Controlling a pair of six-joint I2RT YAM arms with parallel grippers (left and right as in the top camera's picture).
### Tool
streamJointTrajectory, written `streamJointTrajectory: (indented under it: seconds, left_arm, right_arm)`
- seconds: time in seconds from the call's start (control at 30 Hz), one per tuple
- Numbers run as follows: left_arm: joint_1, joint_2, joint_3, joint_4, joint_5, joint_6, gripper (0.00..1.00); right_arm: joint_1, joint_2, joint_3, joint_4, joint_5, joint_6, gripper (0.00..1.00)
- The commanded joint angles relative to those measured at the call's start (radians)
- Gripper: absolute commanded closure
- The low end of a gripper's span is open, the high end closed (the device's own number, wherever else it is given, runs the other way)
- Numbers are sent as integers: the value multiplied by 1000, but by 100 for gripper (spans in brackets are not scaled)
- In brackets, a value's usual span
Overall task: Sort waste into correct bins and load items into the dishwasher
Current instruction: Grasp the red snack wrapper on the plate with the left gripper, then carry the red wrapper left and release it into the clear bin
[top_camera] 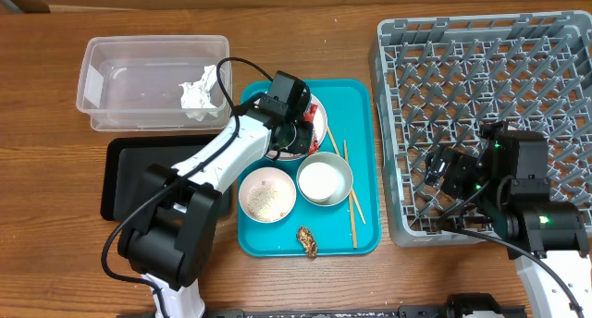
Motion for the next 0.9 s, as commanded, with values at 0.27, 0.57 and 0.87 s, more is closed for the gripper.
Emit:
streamJointTrajectory:
  seconds: [0.27,0.57,0.87]
  left_arm:
    - [16,-65,86,-89,-169,17,96]
    - [218,-121,291,-127,-268,58,96]
    - [427,-117,295,-132,-267,58,93]
  right_arm:
    - [-2,-2,32,-1,10,-6,0]
    - [-2,-2,32,-1,10,-6,0]
    - [-2,-2,32,-1,10,-6,0]
